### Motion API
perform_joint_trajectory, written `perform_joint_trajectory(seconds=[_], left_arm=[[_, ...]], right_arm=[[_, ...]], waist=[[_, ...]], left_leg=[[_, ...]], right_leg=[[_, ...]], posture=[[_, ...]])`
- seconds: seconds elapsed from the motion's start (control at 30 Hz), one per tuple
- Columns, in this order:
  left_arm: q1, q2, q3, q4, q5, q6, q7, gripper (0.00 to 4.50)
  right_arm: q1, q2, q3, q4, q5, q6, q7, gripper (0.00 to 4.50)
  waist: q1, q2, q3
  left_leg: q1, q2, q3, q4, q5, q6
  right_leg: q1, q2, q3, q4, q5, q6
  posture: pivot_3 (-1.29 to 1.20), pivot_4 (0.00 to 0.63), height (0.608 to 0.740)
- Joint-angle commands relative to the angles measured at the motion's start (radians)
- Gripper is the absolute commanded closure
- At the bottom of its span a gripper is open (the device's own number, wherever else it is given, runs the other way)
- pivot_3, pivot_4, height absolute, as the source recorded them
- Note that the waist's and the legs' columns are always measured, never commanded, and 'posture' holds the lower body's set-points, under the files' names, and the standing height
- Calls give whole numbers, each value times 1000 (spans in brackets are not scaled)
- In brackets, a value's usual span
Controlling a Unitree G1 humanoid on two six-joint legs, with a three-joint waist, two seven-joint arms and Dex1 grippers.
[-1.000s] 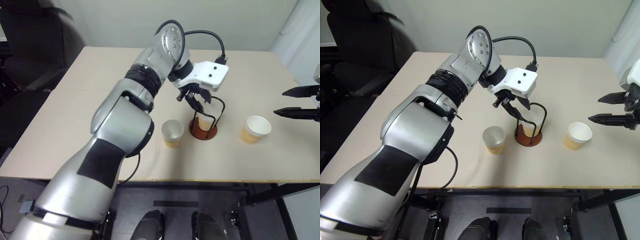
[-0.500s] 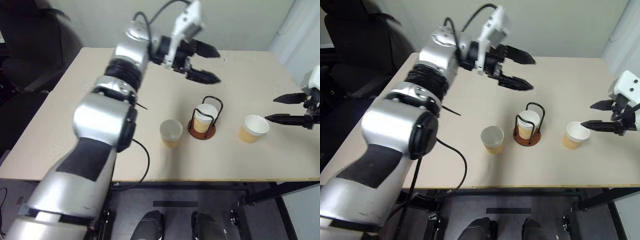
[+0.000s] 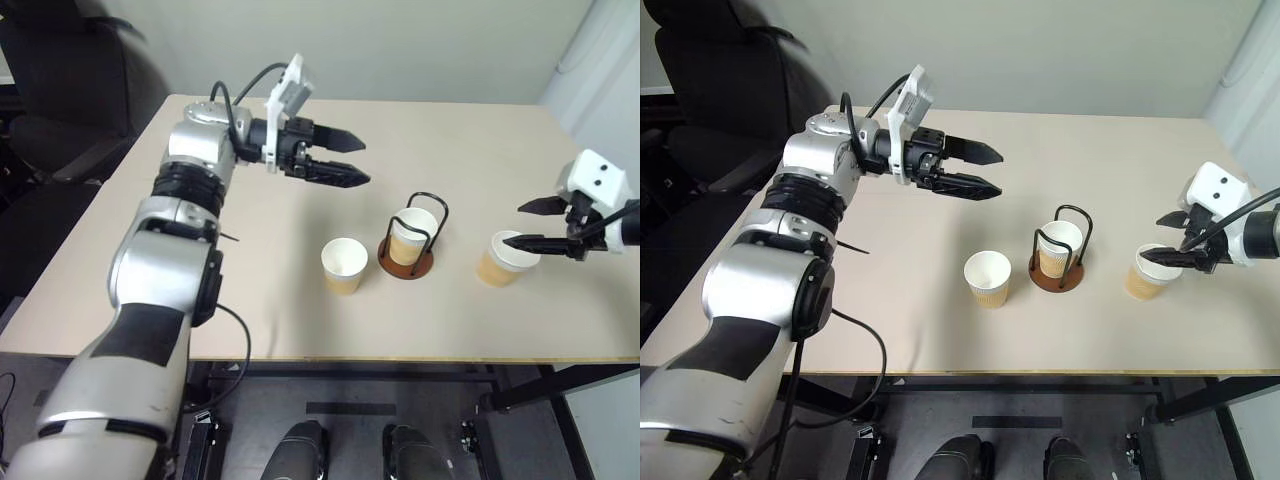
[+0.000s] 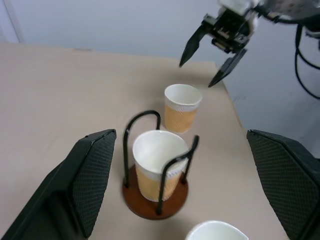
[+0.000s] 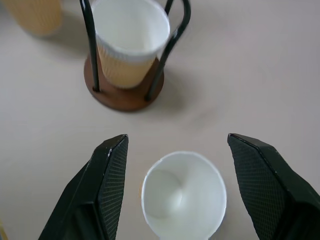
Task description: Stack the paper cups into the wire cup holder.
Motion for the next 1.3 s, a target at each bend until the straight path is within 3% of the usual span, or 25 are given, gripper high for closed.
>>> perform_joint_trajectory(seconds=[0.03,0.43,1.23,1.3], left_arm=[[52,54,-30,-147,-119,30,-34,28],[235,149,-82,-423,-265,122,-34,28],[311,170,6,-476,-201,83,-34,28],[319,177,4,-476,-201,57,-34,0]], right_arm=[[-5,-8,13,11,-52,-51,13,1295],[4,14,22,-51,-42,7,88,1295],[-69,98,186,162,-267,-202,138,1295],[-83,113,195,176,-282,-206,142,1678]], waist=[[-2,0,0],[-4,1,0],[-10,1,0],[-10,1,0]], left_leg=[[0,-1,1,0,0,0],[2,-1,0,0,2,-2],[2,-1,-3,-2,3,-3],[3,-1,-3,-2,2,-4]], right_leg=[[0,2,-2,0,0,0],[2,1,0,0,2,-1],[3,2,0,-2,5,-4],[3,2,0,-2,6,-5]], posture=[[0,150,740],[0,150,740],[0,150,740],[0,150,740]])
